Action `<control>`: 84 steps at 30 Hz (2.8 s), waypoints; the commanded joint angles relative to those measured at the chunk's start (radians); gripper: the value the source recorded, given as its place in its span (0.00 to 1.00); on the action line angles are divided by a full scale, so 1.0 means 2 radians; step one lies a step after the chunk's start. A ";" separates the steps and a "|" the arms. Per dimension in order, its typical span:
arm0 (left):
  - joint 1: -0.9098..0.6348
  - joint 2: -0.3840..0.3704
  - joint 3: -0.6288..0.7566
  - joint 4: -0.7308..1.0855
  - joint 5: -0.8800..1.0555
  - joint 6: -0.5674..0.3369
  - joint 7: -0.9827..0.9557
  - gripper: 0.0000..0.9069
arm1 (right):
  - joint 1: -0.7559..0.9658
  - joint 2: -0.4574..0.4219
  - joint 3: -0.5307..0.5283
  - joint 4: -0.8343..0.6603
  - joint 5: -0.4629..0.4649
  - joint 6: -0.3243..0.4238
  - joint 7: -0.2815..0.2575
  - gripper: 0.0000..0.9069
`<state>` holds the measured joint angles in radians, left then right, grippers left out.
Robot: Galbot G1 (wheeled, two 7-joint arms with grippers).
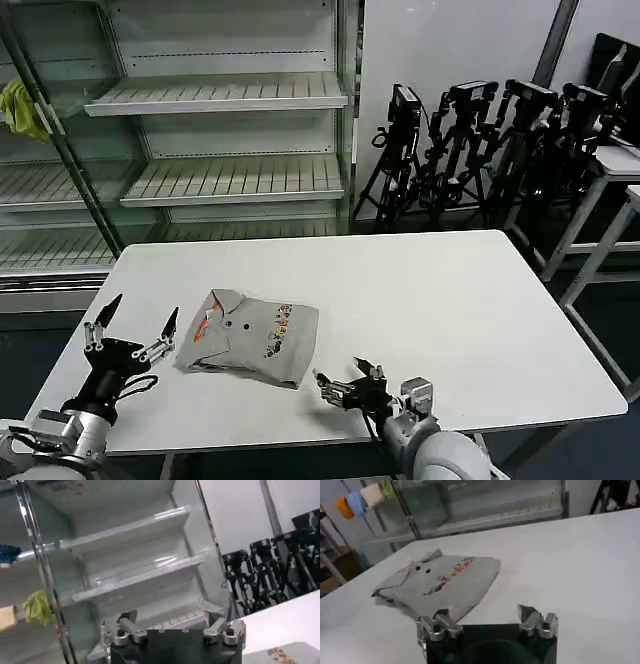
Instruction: Fold and organize the clothes.
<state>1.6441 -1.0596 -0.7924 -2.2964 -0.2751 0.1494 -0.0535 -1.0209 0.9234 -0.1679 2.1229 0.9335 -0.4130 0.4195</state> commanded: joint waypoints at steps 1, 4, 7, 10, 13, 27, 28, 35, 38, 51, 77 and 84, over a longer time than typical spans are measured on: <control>0.027 -0.027 -0.012 -0.007 0.019 -0.012 0.001 1.00 | 0.044 0.090 -0.038 -0.093 -0.029 0.002 -0.012 1.00; 0.029 -0.027 -0.014 -0.009 0.019 -0.013 0.002 1.00 | 0.050 0.105 -0.041 -0.111 -0.035 0.005 -0.015 1.00; 0.031 -0.027 -0.016 -0.010 0.019 -0.016 0.002 1.00 | 0.057 0.121 -0.042 -0.130 -0.038 0.006 -0.019 1.00; 0.032 -0.028 -0.017 -0.010 0.019 -0.017 0.003 1.00 | 0.063 0.130 -0.044 -0.142 -0.040 0.008 -0.022 0.94; 0.032 -0.027 -0.017 -0.009 0.019 -0.017 0.003 1.00 | 0.069 0.136 -0.048 -0.146 -0.042 0.008 -0.023 0.72; 0.020 -0.024 -0.014 -0.002 0.015 -0.019 0.004 1.00 | 0.073 0.130 -0.045 -0.144 -0.047 0.012 -0.028 0.00; 0.019 -0.024 -0.013 -0.001 0.014 -0.019 0.004 1.00 | 0.072 0.128 -0.044 -0.142 -0.047 0.012 -0.028 0.00; 0.017 -0.019 -0.012 0.004 0.010 -0.022 0.003 1.00 | 0.067 0.092 -0.029 -0.113 -0.041 0.005 -0.024 0.00; 0.015 -0.017 -0.011 0.007 0.009 -0.023 0.003 1.00 | 0.061 0.064 -0.020 -0.094 -0.035 -0.006 -0.024 0.00; -0.007 -0.019 0.018 0.022 0.009 -0.026 0.003 1.00 | 0.024 -0.082 0.071 -0.031 -0.027 -0.021 -0.054 0.00; -0.017 0.000 0.031 0.023 -0.007 -0.027 0.004 1.00 | 0.015 -0.098 0.142 -0.060 -0.098 -0.028 -0.071 1.00; -0.021 0.007 0.035 0.019 -0.024 -0.022 0.003 1.00 | -0.031 -0.104 0.168 -0.033 -0.127 -0.034 -0.065 1.00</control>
<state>1.6080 -1.0548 -0.7292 -2.2565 -0.2999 0.0996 -0.0470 -0.9914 0.7345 0.1000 2.0154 0.7573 -0.4743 0.2849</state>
